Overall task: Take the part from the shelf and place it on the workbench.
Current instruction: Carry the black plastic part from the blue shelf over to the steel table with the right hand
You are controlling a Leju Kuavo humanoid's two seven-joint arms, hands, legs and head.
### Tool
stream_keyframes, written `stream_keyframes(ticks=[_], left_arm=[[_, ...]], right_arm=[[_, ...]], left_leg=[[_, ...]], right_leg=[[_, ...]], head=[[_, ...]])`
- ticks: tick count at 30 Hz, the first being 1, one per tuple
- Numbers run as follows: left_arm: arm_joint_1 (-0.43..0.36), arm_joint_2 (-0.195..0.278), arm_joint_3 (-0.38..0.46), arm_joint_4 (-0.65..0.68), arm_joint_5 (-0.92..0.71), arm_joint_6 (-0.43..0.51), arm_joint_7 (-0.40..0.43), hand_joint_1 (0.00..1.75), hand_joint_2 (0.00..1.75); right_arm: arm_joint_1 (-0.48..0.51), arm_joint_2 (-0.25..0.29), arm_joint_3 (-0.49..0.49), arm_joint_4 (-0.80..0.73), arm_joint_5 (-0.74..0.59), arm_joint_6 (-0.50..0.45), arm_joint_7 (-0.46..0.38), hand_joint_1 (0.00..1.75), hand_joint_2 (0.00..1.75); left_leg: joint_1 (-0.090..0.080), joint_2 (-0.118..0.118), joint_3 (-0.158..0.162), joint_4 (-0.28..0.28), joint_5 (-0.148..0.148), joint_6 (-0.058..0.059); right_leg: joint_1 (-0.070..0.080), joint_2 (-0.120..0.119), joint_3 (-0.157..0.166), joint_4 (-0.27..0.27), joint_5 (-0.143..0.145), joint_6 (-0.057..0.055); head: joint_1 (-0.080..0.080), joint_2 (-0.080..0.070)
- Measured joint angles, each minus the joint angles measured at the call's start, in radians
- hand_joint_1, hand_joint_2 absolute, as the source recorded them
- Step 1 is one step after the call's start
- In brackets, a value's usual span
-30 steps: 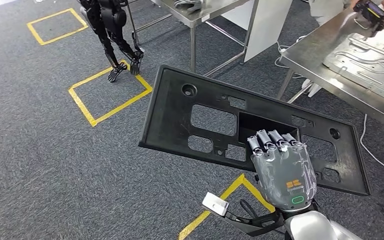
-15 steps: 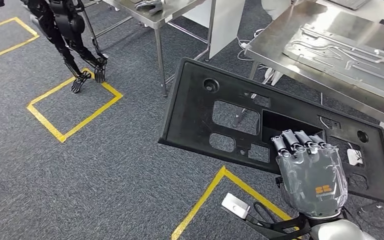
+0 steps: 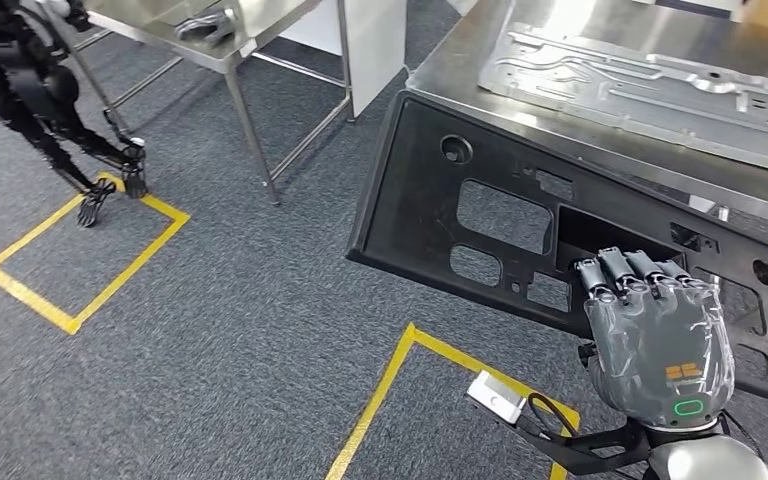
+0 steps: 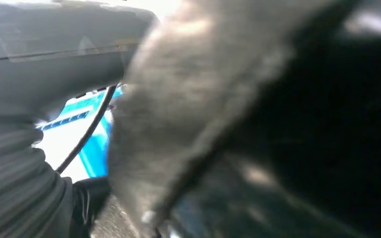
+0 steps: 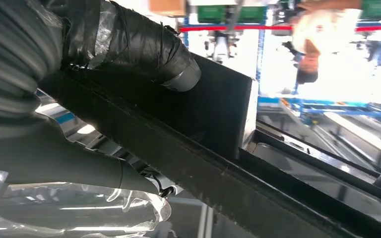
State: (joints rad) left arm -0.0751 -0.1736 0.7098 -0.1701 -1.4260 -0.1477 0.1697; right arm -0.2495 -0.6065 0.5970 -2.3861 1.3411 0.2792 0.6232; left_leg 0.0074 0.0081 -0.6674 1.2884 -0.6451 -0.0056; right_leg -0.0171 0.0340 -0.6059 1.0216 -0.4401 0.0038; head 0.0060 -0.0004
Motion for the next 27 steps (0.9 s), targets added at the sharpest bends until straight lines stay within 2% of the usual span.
stream_keyframes(ticks=[1,2,3,5,6,7,8,9,10,11,13,14,15,16,17,18,19,20,21,22,24,25,27], left_arm=[[-0.001,0.0,-0.001,0.0,0.0,0.0,-0.001,0.0,1.75],[-0.001,0.0,-0.002,0.0,0.0,0.0,-0.002,0.0,1.75],[-0.001,0.0,-0.003,0.0,0.0,0.0,-0.002,0.0,1.75],[-0.001,0.001,-0.004,0.0,0.0,0.0,-0.003,0.0,1.75],[-0.002,0.001,-0.005,0.0,0.0,0.0,-0.004,0.0,1.75],[-0.003,0.001,-0.006,0.0,0.0,0.0,-0.006,0.0,1.75],[-0.004,0.001,-0.007,0.0,0.0,0.0,-0.008,0.0,1.75],[-0.005,0.0,-0.008,0.0,0.0,0.0,-0.009,0.0,1.75],[-0.005,0.0,-0.008,0.0,0.0,0.0,-0.01,0.0,1.75],[-0.005,-0.001,-0.008,0.0,0.0,-0.001,-0.011,0.0,1.75],[-0.001,-0.002,-0.009,0.0,0.0,-0.011,-0.008,0.0,1.75],[0.001,-0.001,-0.009,0.0,0.0,-0.02,-0.005,0.0,1.75],[0.002,-0.001,-0.008,0.0,0.0,-0.03,0.0,0.0,1.75],[0.002,0.0,-0.008,0.0,0.0,-0.039,0.004,0.0,1.75],[0.001,0.0,-0.008,0.0,0.0,-0.047,0.008,0.0,1.75],[0.001,0.0,-0.008,0.0,0.0,-0.051,0.012,0.0,1.75],[0.001,0.0,-0.008,0.0,0.0,-0.053,0.013,0.0,1.75],[0.001,0.0,-0.008,0.0,0.0,-0.054,0.014,0.0,1.75],[0.001,0.001,-0.008,0.0,0.0,-0.054,0.015,0.0,1.75],[0.001,0.001,-0.008,0.0,0.0,-0.054,0.017,0.0,1.75],[0.0,0.001,-0.008,0.0,0.0,-0.055,0.019,0.0,1.75],[-0.001,0.001,-0.008,0.0,0.0,-0.057,0.02,0.0,1.75],[-0.003,0.002,-0.008,0.0,0.0,-0.062,0.021,0.0,1.75]], right_arm=[[0.0,0.0,-0.002,0.0,-0.002,0.004,0.0,1.75,1.75],[0.001,0.0,-0.004,0.0,-0.003,0.006,0.0,1.75,1.75],[0.001,-0.001,-0.006,0.0,-0.004,0.008,0.0,1.75,1.75],[0.001,-0.001,-0.011,0.0,-0.005,0.01,0.0,1.75,1.75],[0.001,-0.002,-0.013,0.001,-0.005,0.012,0.0,1.75,1.75],[0.001,-0.003,-0.014,0.002,-0.006,0.015,0.0,1.75,1.75],[0.001,-0.005,-0.017,0.003,-0.007,0.019,0.0,1.75,1.75],[0.001,-0.008,-0.019,0.004,-0.008,0.023,0.001,1.75,1.75],[0.0,-0.012,-0.024,0.005,-0.011,0.026,0.001,1.75,1.75],[-0.002,-0.017,-0.029,0.008,-0.016,0.028,0.002,1.75,1.75],[-0.006,-0.025,-0.041,0.015,-0.032,0.031,0.004,1.75,1.75],[-0.007,-0.028,-0.046,0.021,-0.043,0.03,0.005,1.75,1.75],[-0.007,-0.032,-0.053,0.028,-0.056,0.028,0.007,1.75,1.75],[-0.006,-0.036,-0.06,0.035,-0.068,0.025,0.008,1.75,1.75],[-0.006,-0.041,-0.07,0.041,-0.08,0.02,0.009,1.75,1.75],[-0.007,-0.046,-0.081,0.047,-0.09,0.015,0.01,1.75,1.75],[-0.007,-0.05,-0.092,0.052,-0.098,0.01,0.01,1.75,1.75],[-0.008,-0.054,-0.103,0.057,-0.104,0.006,0.01,1.75,1.75],[-0.009,-0.058,-0.114,0.062,-0.108,0.005,0.01,1.75,1.75],[-0.009,-0.061,-0.123,0.067,-0.112,0.004,0.011,1.75,1.75],[-0.01,-0.067,-0.14,0.077,-0.12,0.004,0.012,1.75,1.75],[-0.012,-0.07,-0.148,0.082,-0.124,0.004,0.012,1.75,1.75],[-0.022,-0.075,-0.161,0.098,-0.131,0.005,0.013,1.75,1.75]], left_leg=[[0.0,-0.001,-0.004,0.003,0.014,0.002],[0.0,-0.005,0.01,-0.032,0.045,0.005],[0.0,-0.019,0.037,-0.095,0.085,0.01],[0.002,-0.068,0.089,-0.215,0.133,0.02],[0.0,-0.085,0.102,-0.245,0.14,0.023],[-0.002,-0.089,0.106,-0.255,0.139,0.027],[-0.004,-0.076,0.108,-0.26,0.143,0.031],[-0.004,-0.063,0.111,-0.267,0.148,0.037],[-0.002,-0.051,0.114,-0.275,0.154,0.044],[0.001,-0.037,0.117,-0.282,0.159,0.049],[0.001,-0.01,0.118,-0.288,0.163,0.055],[0.0,0.005,0.117,-0.288,0.162,0.056],[0.0,0.019,0.116,-0.287,0.161,0.056],[-0.001,0.032,0.116,-0.287,0.16,0.056],[-0.001,0.045,0.116,-0.285,0.158,0.055],[0.0,0.057,0.118,-0.284,0.155,0.052],[-0.002,0.067,0.12,-0.281,0.151,0.049],[-0.004,0.077,0.123,-0.279,0.147,0.043],[-0.007,0.085,0.125,-0.278,0.144,0.038],[-0.009,0.093,0.126,-0.277,0.142,0.033],[-0.009,0.107,0.13,-0.278,0.137,0.022],[-0.008,0.096,0.128,-0.27,0.129,0.016],[-0.005,0.047,0.099,-0.204,0.087,0.006]], right_leg=[[0.001,0.014,-0.001,0.002,0.0,0.0],[0.001,0.029,-0.001,0.004,0.0,0.0],[0.001,0.043,-0.002,0.007,0.0,0.0],[0.002,0.069,-0.006,0.011,0.001,0.006],[0.0,0.08,-0.01,0.012,0.002,0.012],[-0.003,0.092,-0.013,0.01,0.005,0.021],[-0.006,0.105,-0.016,0.007,0.009,0.03],[-0.009,0.106,-0.018,0.005,0.011,0.036],[-0.008,0.09,-0.022,0.012,0.006,0.042],[-0.006,0.062,-0.034,0.035,-0.01,0.046],[-0.004,-0.003,-0.083,0.139,-0.071,0.053],[-0.004,-0.018,-0.111,0.2,-0.099,0.058],[-0.006,-0.026,-0.131,0.243,-0.112,0.061],[-0.007,-0.029,-0.134,0.254,-0.107,0.064],[-0.008,-0.035,-0.115,0.224,-0.084,0.065],[-0.008,-0.047,-0.08,0.164,-0.052,0.065],[-0.005,-0.069,-0.042,0.096,-0.027,0.062],[-0.002,-0.086,-0.011,0.039,-0.008,0.056],[0.002,-0.098,0.005,0.007,-0.002,0.049],[0.006,-0.099,0.008,-0.003,-0.003,0.041],[0.005,-0.075,0.004,-0.005,0.001,0.028],[0.002,-0.064,0.004,-0.007,0.003,0.022],[-0.004,-0.043,0.004,-0.013,0.009,0.008]], head=[[0.0,0.0],[0.0,0.0],[0.0,0.0],[0.001,0.0],[0.001,0.0],[0.001,0.0],[0.0,0.0],[0.0,0.0],[0.002,0.0],[0.004,0.0],[0.007,0.0],[0.008,0.0],[0.008,0.0],[0.008,0.0],[0.008,0.0],[0.008,0.0],[0.008,0.0],[0.008,0.0],[0.007,0.0],[0.007,0.0],[0.006,0.0],[0.006,0.0],[0.005,0.0]])
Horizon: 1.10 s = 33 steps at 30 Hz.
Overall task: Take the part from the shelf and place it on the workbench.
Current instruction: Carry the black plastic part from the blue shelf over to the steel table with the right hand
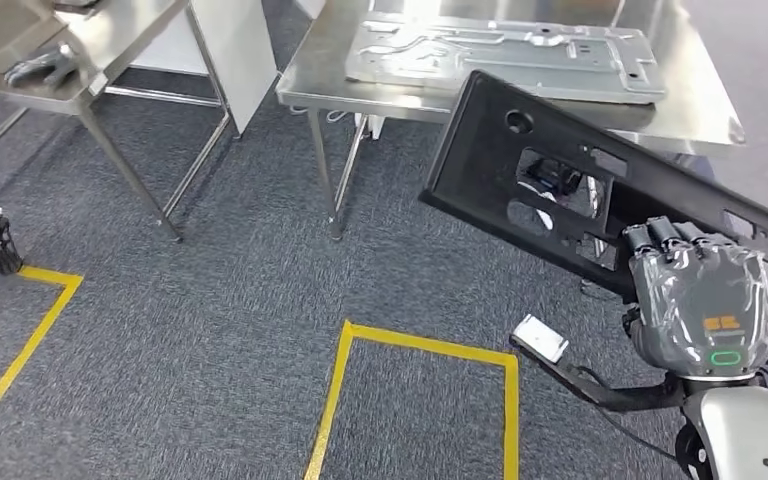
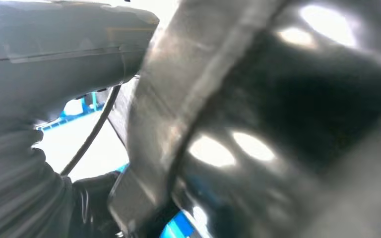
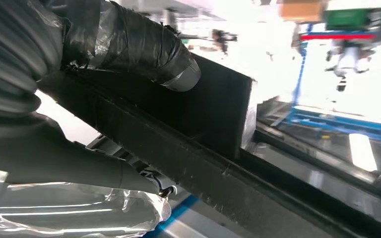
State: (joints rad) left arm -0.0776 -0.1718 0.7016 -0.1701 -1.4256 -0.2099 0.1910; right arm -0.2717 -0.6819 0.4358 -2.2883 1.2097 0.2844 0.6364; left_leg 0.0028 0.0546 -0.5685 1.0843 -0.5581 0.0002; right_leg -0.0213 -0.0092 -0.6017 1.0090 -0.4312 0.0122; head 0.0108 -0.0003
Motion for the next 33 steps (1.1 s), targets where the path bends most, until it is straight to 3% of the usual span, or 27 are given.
stream_keyframes(ticks=[2,3,4,5,8,10,13,17,26,33], left_arm=[[0.0,0.002,0.0,0.0,0.0,-0.004,0.001,0.0,1.75],[0.0,0.003,0.001,0.0,0.0,-0.005,0.001,0.0,1.75],[-0.001,0.003,0.001,0.0,0.0,-0.005,0.001,0.0,1.75],[-0.002,0.004,0.001,0.0,0.0,-0.006,0.001,0.0,1.75],[-0.005,0.006,0.001,0.0,0.0,-0.007,0.003,0.0,1.75],[-0.007,0.008,0.001,0.0,0.0,-0.004,0.005,0.0,1.75],[-0.008,0.009,0.0,0.0,0.0,0.005,0.005,0.0,1.75],[-0.008,0.009,-0.001,0.0,0.0,0.01,0.005,0.0,1.75],[-0.009,0.008,-0.005,0.0,0.0,0.01,0.009,0.0,1.75],[-0.012,-0.032,-0.049,0.0,0.0,0.06,0.147,0.0,1.75]], right_arm=[[-0.016,-0.002,-0.009,0.021,-0.014,0.005,0.003,1.75,1.75],[-0.023,-0.003,-0.014,0.034,-0.026,0.01,0.004,1.75,1.75],[-0.03,-0.005,-0.017,0.047,-0.038,0.014,0.005,1.75,1.75],[-0.039,-0.009,-0.021,0.061,-0.05,0.017,0.006,1.75,1.75],[-0.074,-0.02,-0.03,0.098,-0.08,0.028,0.006,1.75,1.75],[-0.098,-0.022,-0.033,0.117,-0.093,0.038,0.006,1.75,1.75],[-0.148,-0.024,-0.026,0.138,-0.086,0.067,0.006,1.75,1.75],[-0.212,-0.023,0.007,0.151,-0.069,0.099,0.006,1.75,1.75],[-0.313,-0.01,0.091,0.169,-0.036,0.123,-0.005,1.75,1.75],[-0.416,0.036,0.213,0.176,-0.004,0.115,-0.045,1.75,1.75]], left_leg=[[0.002,-0.04,-0.066,0.13,-0.059,-0.004],[0.002,-0.045,-0.096,0.185,-0.074,-0.005],[0.002,-0.047,-0.113,0.209,-0.071,-0.004],[0.001,-0.048,-0.111,0.195,-0.047,-0.002],[-0.001,-0.059,-0.038,0.013,0.054,0.013],[-0.003,-0.067,-0.011,-0.057,0.075,0.019],[-0.005,-0.067,-0.011,-0.064,0.078,0.017],[-0.007,-0.07,-0.013,-0.063,0.08,0.022],[-0.009,-0.071,-0.013,-0.063,0.079,0.026],[-0.009,-0.073,-0.012,-0.065,0.08,0.026]], right_leg=[[0.002,0.018,-0.004,0.0,0.002,-0.008],[0.003,0.027,-0.005,0.001,0.003,-0.01],[0.004,0.035,-0.006,0.002,0.003,-0.011],[0.005,0.044,-0.006,0.003,0.003,-0.011],[0.006,0.063,-0.008,0.009,0.002,-0.007],[0.008,0.069,-0.013,0.014,-0.001,0.001],[0.008,0.067,-0.016,0.016,-0.002,0.005],[0.006,0.065,-0.013,0.009,0.003,0.013],[0.004,0.064,-0.012,0.006,0.003,0.017],[0.005,0.061,-0.012,0.006,0.002,0.019]], head=[[-0.001,0.0],[-0.001,0.0],[-0.001,0.0],[-0.001,0.0],[-0.001,0.0],[0.0,0.0],[0.0,0.0],[0.001,0.0],[0.0,0.0],[0.0,0.0]])
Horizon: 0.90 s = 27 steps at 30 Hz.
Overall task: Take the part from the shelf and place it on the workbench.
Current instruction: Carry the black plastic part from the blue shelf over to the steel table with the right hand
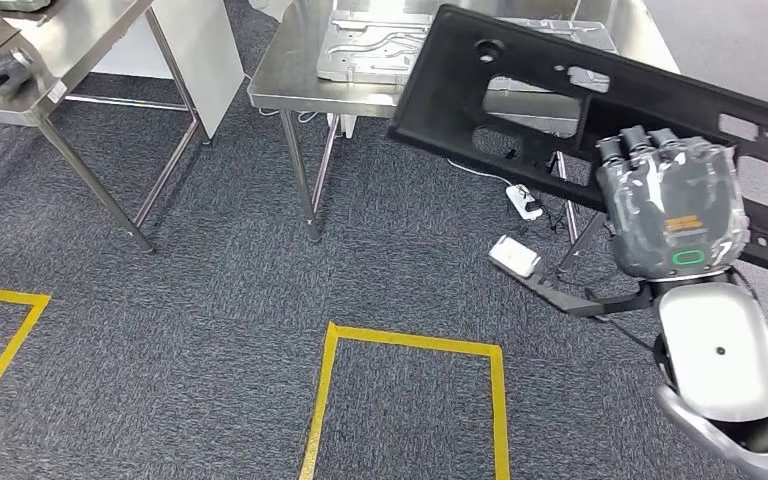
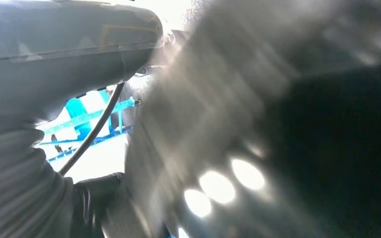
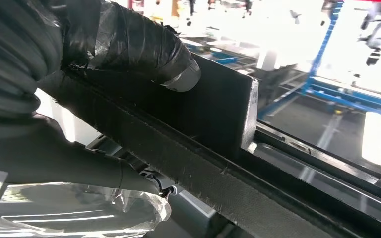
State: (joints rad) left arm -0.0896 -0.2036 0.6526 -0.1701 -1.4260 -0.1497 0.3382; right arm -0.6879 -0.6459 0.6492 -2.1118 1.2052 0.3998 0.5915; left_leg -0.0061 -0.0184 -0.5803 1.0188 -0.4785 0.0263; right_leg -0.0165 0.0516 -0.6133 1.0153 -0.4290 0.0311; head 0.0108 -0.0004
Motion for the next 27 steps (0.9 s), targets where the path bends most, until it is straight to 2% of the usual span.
stream_keyframes(ticks=[8,18,24,25,27], left_arm=[[0.0,-0.013,-0.032,0.0,0.0,0.006,-0.001,0.0,1.75],[0.001,-0.014,-0.053,0.0,0.0,0.006,0.003,0.0,1.75],[0.0,-0.013,-0.061,0.0,0.0,0.006,0.004,0.0,1.75],[0.0,-0.014,-0.064,0.0,0.0,0.006,0.004,0.0,1.75],[0.0,-0.016,-0.068,0.0,0.0,0.007,0.003,0.0,1.75]], right_arm=[[-0.005,0.038,0.082,0.019,0.025,-0.02,-0.016,1.75,1.75],[0.017,0.053,0.129,0.035,0.054,-0.034,-0.019,1.75,1.75],[0.047,0.055,0.132,0.045,0.065,-0.039,-0.019,1.75,1.75],[0.051,0.055,0.132,0.045,0.066,-0.04,-0.02,1.75,1.75],[0.057,0.055,0.131,0.046,0.067,-0.043,-0.02,1.75,1.75]], left_leg=[[0.0,0.0,0.001,-0.002,0.0,0.0],[-0.001,0.0,0.001,0.0,0.0,0.001],[-0.006,-0.001,0.001,0.003,-0.002,0.011],[-0.002,0.001,0.005,-0.004,0.002,0.015],[0.004,0.008,0.018,-0.025,0.011,0.025]], right_leg=[[0.0,0.0,0.0,0.0,0.0,0.0],[-0.001,0.0,0.0,-0.001,0.0,0.0],[-0.006,0.003,0.002,-0.005,0.002,0.009],[-0.007,0.003,0.002,-0.006,0.001,0.011],[-0.005,-0.013,-0.008,0.02,-0.016,0.016]], head=[[0.0,0.0],[0.0,0.0],[0.0,0.0],[0.0,0.0],[0.001,0.0]])
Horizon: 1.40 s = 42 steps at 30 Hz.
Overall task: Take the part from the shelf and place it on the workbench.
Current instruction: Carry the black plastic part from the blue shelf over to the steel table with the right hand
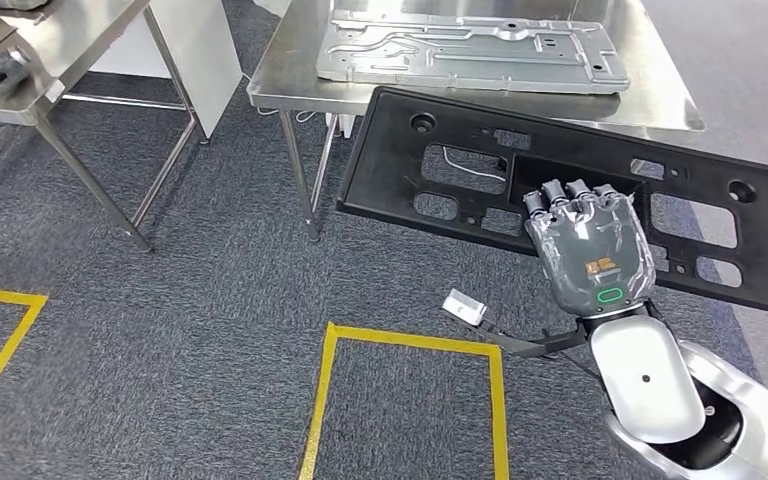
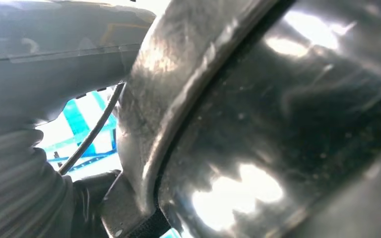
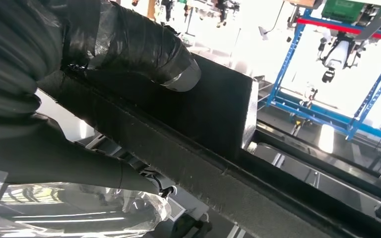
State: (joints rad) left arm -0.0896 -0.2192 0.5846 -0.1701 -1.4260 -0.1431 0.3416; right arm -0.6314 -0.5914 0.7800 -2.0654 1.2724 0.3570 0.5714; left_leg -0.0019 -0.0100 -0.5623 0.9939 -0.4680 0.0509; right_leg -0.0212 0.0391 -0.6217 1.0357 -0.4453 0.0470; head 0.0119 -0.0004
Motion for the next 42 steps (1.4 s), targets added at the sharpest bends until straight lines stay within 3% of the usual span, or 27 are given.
stream_keyframes(ticks=[3,4,5,6,8,9,11,15,18,20,21,24,26,28,31,34,35,36,37,39,40,42], left_arm=[[0.002,-0.001,-0.004,0.0,0.0,0.0,0.0,0.0,1.75],[0.002,-0.001,-0.005,0.0,0.0,0.0,0.001,0.0,1.75],[0.002,-0.001,-0.005,0.0,0.0,0.001,0.001,0.0,1.75],[0.002,-0.001,-0.006,0.0,0.0,0.002,0.002,0.0,1.75],[0.002,0.0,-0.007,0.0,0.0,0.004,0.002,0.0,1.75],[0.002,0.0,-0.008,0.0,0.0,0.005,0.002,0.0,1.75],[0.002,0.001,-0.01,0.0,0.0,0.007,0.003,0.0,1.75],[0.001,0.002,-0.012,0.0,0.0,0.008,0.003,0.0,1.75],[-0.001,0.002,-0.013,0.0,0.0,0.008,-0.001,0.0,1.75],[-0.004,0.002,-0.013,0.0,0.0,0.009,-0.004,0.0,1.75],[-0.005,0.002,-0.014,0.0,0.0,0.009,-0.005,0.0,1.75],[0.0,0.003,-0.016,0.0,0.0,0.011,-0.003,0.0,1.75],[0.002,0.003,-0.018,0.0,0.0,0.011,-0.003,0.0,1.75],[0.002,0.003,-0.019,0.0,0.0,0.012,-0.004,0.0,1.75],[0.002,-0.001,-0.021,0.0,0.0,0.012,-0.003,0.0,1.75],[0.003,-0.001,-0.025,0.0,0.0,0.012,-0.004,0.0,1.75],[0.003,-0.001,-0.026,0.0,0.0,0.012,-0.004,0.0,1.75],[0.004,-0.001,-0.027,0.0,0.0,0.012,-0.005,0.0,1.75],[0.004,-0.001,-0.028,0.0,0.0,0.012,-0.005,0.0,1.75],[0.004,-0.002,-0.029,0.0,0.0,0.012,-0.006,0.0,1.75],[0.004,-0.002,-0.03,0.0,0.0,0.012,-0.006,0.0,1.75],[0.004,-0.001,-0.032,0.0,0.0,0.012,-0.006,0.0,1.75]], right_arm=[[0.009,0.0,0.0,0.003,0.001,-0.004,-0.001,1.75,1.75],[0.014,0.0,0.0,0.005,0.001,-0.004,-0.001,1.75,1.75],[0.02,0.0,0.0,0.007,0.001,-0.004,-0.001,1.75,1.75],[0.024,0.0,0.0,0.01,0.001,-0.005,-0.002,1.75,1.75],[0.028,0.0,0.0,0.014,0.001,-0.007,-0.002,1.75,1.75],[0.028,0.0,0.0,0.015,0.001,-0.009,-0.002,1.75,1.75],[0.033,0.001,-0.001,0.019,0.001,-0.01,-0.002,1.75,1.75],[0.04,0.001,-0.002,0.023,0.001,-0.01,-0.002,1.75,1.75],[0.042,0.002,-0.005,0.023,0.001,-0.011,-0.002,1.75,1.75],[0.047,0.002,-0.005,0.025,0.001,-0.01,-0.003,1.75,1.75],[0.048,0.002,-0.005,0.025,0.001,-0.01,-0.004,1.75,1.75],[0.05,0.002,-0.005,0.026,0.001,-0.01,-0.004,1.75,1.75],[0.052,0.002,-0.006,0.027,0.0,-0.01,-0.004,1.75,1.75],[0.054,0.003,-0.006,0.027,-0.003,-0.01,-0.004,1.75,1.75],[0.056,0.003,-0.008,0.03,-0.006,-0.009,-0.005,1.75,1.75],[0.06,0.003,-0.008,0.035,-0.007,-0.009,-0.006,1.75,1.75],[0.063,0.003,-0.008,0.037,-0.007,-0.009,-0.006,1.75,1.75],[0.066,0.003,-0.008,0.038,-0.007,-0.009,-0.006,1.75,1.75],[0.066,0.003,-0.008,0.04,-0.007,-0.01,-0.006,1.75,1.75],[0.065,0.004,-0.008,0.043,-0.007,-0.01,-0.006,1.75,1.75],[0.064,0.004,-0.008,0.044,-0.007,-0.01,-0.007,1.75,1.75],[0.064,0.006,-0.008,0.049,-0.007,-0.009,-0.008,1.75,1.75]], left_leg=[[0.003,0.01,0.01,-0.012,0.003,0.008],[0.003,0.013,0.01,-0.011,0.001,0.007],[0.005,0.015,0.011,-0.009,-0.002,0.004],[0.007,0.016,0.012,-0.005,-0.006,0.0],[0.014,0.017,0.012,0.011,-0.021,-0.014],[0.015,0.018,0.011,0.022,-0.03,-0.023],[0.012,0.019,0.007,0.034,-0.042,-0.038],[0.013,0.021,0.002,0.059,-0.065,-0.055],[0.011,0.017,-0.078,0.222,-0.135,-0.059],[0.007,0.013,-0.123,0.301,-0.145,-0.053],[0.004,0.012,-0.123,0.292,-0.122,-0.046],[-0.009,0.006,-0.064,0.137,-0.02,-0.011],[-0.017,0.003,-0.036,0.07,-0.009,0.005],[-0.019,0.004,-0.026,0.042,-0.015,0.009],[-0.008,0.007,-0.002,0.004,-0.005,0.011],[-0.004,0.009,0.01,-0.002,-0.007,0.013],[-0.004,0.01,0.011,0.0,-0.01,0.013],[-0.003,0.01,0.013,0.004,-0.016,0.011],[-0.001,0.009,0.016,0.009,-0.023,0.008],[0.001,0.008,0.021,0.023,-0.041,-0.003],[0.0,0.008,0.021,0.03,-0.05,-0.01],[-0.004,0.009,0.018,0.035,-0.06,-0.022]], right_leg=[[-0.003,-0.026,-0.08,0.161,-0.077,0.007],[-0.007,-0.029,-0.107,0.209,-0.09,0.011],[-0.011,-0.03,-0.119,0.228,-0.085,0.015],[-0.015,-0.033,-0.113,0.209,-0.063,0.02],[-0.023,-0.042,-0.059,0.101,-0.004,0.032],[-0.022,-0.044,-0.034,0.051,0.011,0.032],[-0.018,-0.044,-0.013,0.013,0.007,0.019],[-0.015,-0.036,-0.009,0.015,-0.002,-0.018],[-0.011,-0.035,0.003,0.014,-0.01,-0.034],[-0.002,-0.033,0.01,0.014,-0.015,-0.041],[0.002,-0.03,0.015,0.014,-0.018,-0.043],[0.014,-0.022,0.028,0.012,-0.025,-0.046],[0.013,-0.018,0.026,0.009,-0.025,-0.039],[0.011,-0.016,0.022,0.002,-0.021,-0.028],[0.012,-0.024,0.006,0.039,-0.043,-0.013],[0.005,-0.029,-0.087,0.209,-0.109,-0.001],[0.001,-0.03,-0.113,0.245,-0.11,0.003],[-0.002,-0.031,-0.122,0.248,-0.093,0.007],[-0.006,-0.034,-0.111,0.212,-0.058,0.011],[-0.009,-0.042,-0.057,0.09,0.007,0.017],[-0.008,-0.045,-0.034,0.045,0.019,0.014],[-0.002,-0.043,-0.019,0.02,0.007,0.0]], head=[[0.002,0.0],[0.002,0.0],[0.002,0.0],[0.002,0.0],[0.002,0.0],[0.003,0.0],[0.004,0.0],[0.001,0.0],[-0.001,0.0],[-0.001,0.0],[-0.001,0.0],[0.001,0.0],[0.0,0.0],[-0.004,0.0],[-0.002,0.0],[0.0,0.0],[0.0,0.0],[0.0,0.0],[0.0,0.0],[0.001,0.0],[0.001,0.0],[0.001,0.0]])
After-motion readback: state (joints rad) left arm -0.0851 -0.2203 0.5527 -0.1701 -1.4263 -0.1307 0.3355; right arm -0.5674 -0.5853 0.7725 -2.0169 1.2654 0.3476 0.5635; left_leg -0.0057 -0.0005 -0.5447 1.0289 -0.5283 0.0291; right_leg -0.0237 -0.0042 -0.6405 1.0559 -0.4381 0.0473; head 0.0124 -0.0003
